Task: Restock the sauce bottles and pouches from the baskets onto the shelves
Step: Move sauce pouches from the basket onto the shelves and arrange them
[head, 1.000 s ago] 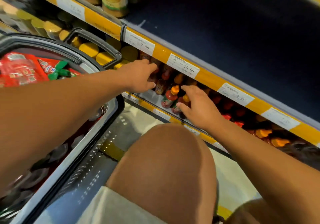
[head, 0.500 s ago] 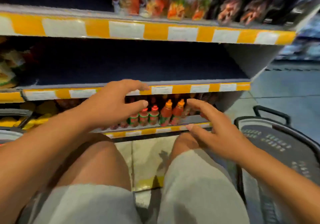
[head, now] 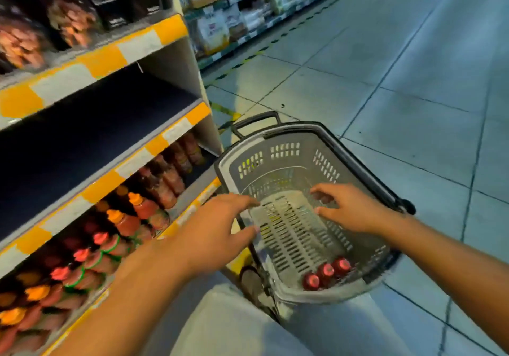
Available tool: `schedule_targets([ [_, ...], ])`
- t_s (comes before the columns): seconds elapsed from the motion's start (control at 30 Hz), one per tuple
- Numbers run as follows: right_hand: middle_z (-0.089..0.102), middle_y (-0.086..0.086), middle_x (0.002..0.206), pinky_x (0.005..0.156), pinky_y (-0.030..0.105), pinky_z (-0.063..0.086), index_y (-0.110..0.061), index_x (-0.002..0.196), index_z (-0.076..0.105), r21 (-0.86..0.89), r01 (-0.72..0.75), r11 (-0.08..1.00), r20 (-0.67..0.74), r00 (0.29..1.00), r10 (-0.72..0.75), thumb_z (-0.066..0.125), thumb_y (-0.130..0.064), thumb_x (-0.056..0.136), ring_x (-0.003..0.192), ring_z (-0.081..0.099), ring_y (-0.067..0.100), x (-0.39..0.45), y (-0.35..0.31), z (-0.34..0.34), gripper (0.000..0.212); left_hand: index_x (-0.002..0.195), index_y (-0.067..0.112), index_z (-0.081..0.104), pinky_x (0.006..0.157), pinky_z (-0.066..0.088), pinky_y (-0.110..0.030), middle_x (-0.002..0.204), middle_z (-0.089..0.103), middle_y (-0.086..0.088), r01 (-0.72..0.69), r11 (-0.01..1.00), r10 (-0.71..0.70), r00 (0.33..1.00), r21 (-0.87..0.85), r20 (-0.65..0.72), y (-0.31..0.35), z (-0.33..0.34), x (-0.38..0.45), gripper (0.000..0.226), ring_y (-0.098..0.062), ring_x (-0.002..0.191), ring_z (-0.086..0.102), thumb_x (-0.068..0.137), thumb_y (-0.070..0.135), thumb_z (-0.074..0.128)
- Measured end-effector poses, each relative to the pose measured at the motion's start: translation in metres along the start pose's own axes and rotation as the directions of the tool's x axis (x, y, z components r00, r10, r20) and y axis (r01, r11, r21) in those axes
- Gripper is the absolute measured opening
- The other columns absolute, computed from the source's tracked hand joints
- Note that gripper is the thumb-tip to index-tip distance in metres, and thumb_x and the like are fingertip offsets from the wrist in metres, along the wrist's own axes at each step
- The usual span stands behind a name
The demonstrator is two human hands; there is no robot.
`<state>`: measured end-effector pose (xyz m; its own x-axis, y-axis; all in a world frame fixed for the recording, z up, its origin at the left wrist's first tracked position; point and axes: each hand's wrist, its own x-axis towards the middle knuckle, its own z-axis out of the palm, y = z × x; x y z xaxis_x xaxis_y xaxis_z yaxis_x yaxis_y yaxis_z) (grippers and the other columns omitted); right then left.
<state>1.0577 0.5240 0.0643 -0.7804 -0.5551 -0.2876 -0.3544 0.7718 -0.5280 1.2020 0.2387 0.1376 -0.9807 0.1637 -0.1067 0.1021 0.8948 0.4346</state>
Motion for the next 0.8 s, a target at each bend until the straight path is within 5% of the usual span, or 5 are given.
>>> schedule_targets([
  [0.2,0.067,0.004,0.115,0.083,0.036,0.054,-0.022,0.130,0.061,-0.296,-0.074,0.952,0.353,0.918,0.182,0.066,-0.025,0.092,0.102,0.065,0.027,0.033,0.084,0.036,0.038,0.137,0.030,0.057,0.106,0.045,-0.035,0.137,0.061,0.004,-0.063,0.995,0.041,0.964,0.074,0.264,0.028,0.070,0.080,0.042,-0.018,0.128,0.055,0.098,0.046,0.059],
  [0.3,0.067,0.002,0.084,0.068,0.036,0.058,-0.018,0.091,0.067,-0.346,-0.129,0.929,0.477,0.829,0.293,0.069,-0.024,0.087,0.071,0.062,0.023,0.045,0.107,0.062,0.008,0.128,0.026,0.062,0.096,0.051,-0.037,0.124,0.067,-0.004,-0.072,0.993,0.023,0.900,0.096,0.436,0.040,0.105,0.116,0.037,-0.027,0.117,0.061,0.096,0.042,0.061],
  [0.43,0.061,0.001,0.077,0.073,0.039,0.053,-0.020,0.073,0.056,-0.427,-0.115,0.897,0.608,0.697,0.379,0.080,-0.031,0.081,0.067,0.060,0.021,0.059,0.115,0.085,0.028,0.115,0.022,0.069,0.087,0.054,-0.036,0.113,0.071,-0.007,-0.097,0.982,-0.020,0.799,0.161,0.601,0.055,0.156,0.162,0.026,-0.029,0.105,0.066,0.090,0.027,0.065],
  [0.6,0.065,0.008,0.103,0.089,0.044,0.055,-0.012,0.117,0.067,-0.497,-0.043,0.866,0.628,0.671,0.394,0.082,-0.036,0.085,0.090,0.064,0.030,0.075,0.119,0.094,0.043,0.093,0.014,0.070,0.071,0.048,-0.028,0.096,0.074,-0.011,-0.122,0.959,-0.126,0.626,0.256,0.770,0.074,0.214,0.186,0.008,-0.024,0.091,0.070,0.086,0.015,0.072],
  [0.8,0.062,0.014,0.132,0.102,0.043,0.050,-0.008,0.135,0.059,-0.494,-0.098,0.864,0.594,0.687,0.417,0.079,-0.028,0.089,0.118,0.062,0.035,0.077,0.117,0.122,0.055,0.128,0.008,0.062,0.094,0.052,-0.043,0.128,0.066,-0.013,-0.010,0.970,-0.172,0.671,0.241,0.721,0.057,0.252,0.175,0.036,-0.033,0.116,0.064,0.094,0.018,0.065],
])
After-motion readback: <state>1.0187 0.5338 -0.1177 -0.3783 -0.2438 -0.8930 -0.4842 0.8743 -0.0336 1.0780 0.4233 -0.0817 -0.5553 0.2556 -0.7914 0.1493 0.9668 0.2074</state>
